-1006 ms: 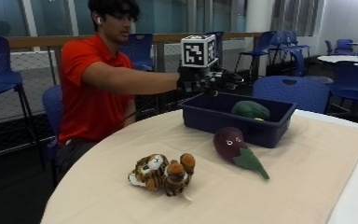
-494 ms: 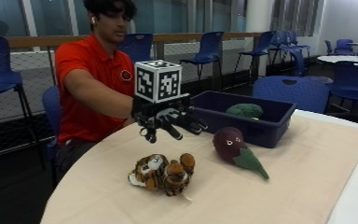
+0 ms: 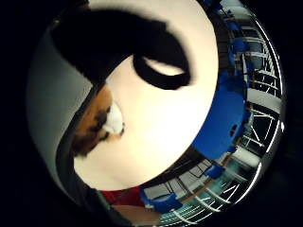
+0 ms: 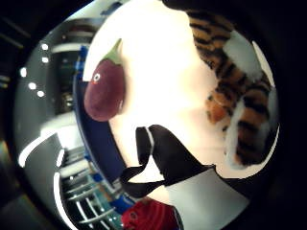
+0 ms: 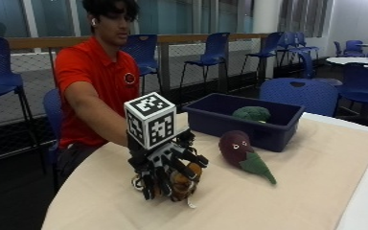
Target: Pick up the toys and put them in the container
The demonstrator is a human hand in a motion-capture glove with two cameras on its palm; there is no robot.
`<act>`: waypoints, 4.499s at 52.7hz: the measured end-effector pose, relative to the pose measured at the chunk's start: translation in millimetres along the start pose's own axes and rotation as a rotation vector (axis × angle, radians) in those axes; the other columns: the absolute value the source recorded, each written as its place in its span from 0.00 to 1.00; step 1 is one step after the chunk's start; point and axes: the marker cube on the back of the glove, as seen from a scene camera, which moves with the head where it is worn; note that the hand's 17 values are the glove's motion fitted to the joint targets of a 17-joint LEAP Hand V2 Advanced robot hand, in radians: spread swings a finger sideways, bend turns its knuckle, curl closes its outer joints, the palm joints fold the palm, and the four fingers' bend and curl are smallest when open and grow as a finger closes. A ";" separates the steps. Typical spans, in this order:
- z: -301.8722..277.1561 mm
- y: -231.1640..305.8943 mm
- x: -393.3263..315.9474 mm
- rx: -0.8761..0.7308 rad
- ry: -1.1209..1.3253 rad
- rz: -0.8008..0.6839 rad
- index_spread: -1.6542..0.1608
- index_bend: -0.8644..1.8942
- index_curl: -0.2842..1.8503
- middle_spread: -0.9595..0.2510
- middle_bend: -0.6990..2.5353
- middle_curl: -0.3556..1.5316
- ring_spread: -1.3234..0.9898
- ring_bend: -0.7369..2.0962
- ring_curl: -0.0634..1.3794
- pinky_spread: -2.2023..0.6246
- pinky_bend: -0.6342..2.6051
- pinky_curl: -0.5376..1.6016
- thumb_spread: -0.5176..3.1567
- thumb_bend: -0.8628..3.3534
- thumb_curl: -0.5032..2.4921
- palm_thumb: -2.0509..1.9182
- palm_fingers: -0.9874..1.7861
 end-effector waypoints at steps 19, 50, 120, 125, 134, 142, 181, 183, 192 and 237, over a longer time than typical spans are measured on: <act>17.7 -7.5 11.3 0.004 0.231 -0.103 0.65 0.47 0.30 0.72 0.21 0.22 0.57 0.52 0.26 0.77 0.59 0.44 0.47 0.21 0.26 0.54 0.38; -29.6 27.5 -38.1 0.226 0.288 -0.109 0.68 0.49 0.38 0.44 0.35 0.33 0.38 0.62 0.35 0.63 0.50 0.41 0.43 0.26 0.39 0.68 0.70; -81.6 135.9 -358.3 0.053 0.139 -0.725 0.63 0.41 0.50 0.63 0.23 0.35 0.50 0.37 0.30 0.73 0.58 0.49 0.43 0.19 0.45 0.58 0.29; -90.6 123.2 -333.7 0.095 0.122 -0.693 0.62 0.40 0.47 0.69 0.23 0.32 0.55 0.32 0.24 0.77 0.60 0.48 0.45 0.19 0.42 0.55 0.29; -100.2 94.8 -287.8 0.147 0.035 -0.562 0.63 0.38 0.43 0.73 0.24 0.30 0.60 0.32 0.22 0.80 0.60 0.47 0.47 0.20 0.37 0.53 0.28; -96.1 59.7 -238.9 0.131 0.020 -0.398 0.65 0.37 0.40 0.73 0.25 0.29 0.61 0.31 0.21 0.82 0.59 0.45 0.47 0.20 0.34 0.52 0.27; 11.3 -39.2 -204.8 0.008 0.131 -0.228 0.68 0.38 0.33 0.74 0.26 0.29 0.62 0.31 0.14 0.83 0.56 0.42 0.48 0.20 0.28 0.51 0.30; 16.8 -40.9 -206.2 -0.012 0.137 -0.231 0.68 0.38 0.33 0.74 0.26 0.29 0.62 0.32 0.15 0.83 0.56 0.42 0.47 0.20 0.28 0.51 0.31; 33.5 -44.1 -210.1 -0.057 0.149 -0.245 0.68 0.38 0.32 0.75 0.25 0.28 0.62 0.35 0.17 0.82 0.57 0.42 0.47 0.20 0.28 0.52 0.34; -100.0 51.5 -228.3 0.265 0.153 -0.320 0.68 0.38 0.42 0.48 0.33 0.35 0.37 0.53 0.28 0.62 0.50 0.41 0.39 0.23 0.39 0.67 0.70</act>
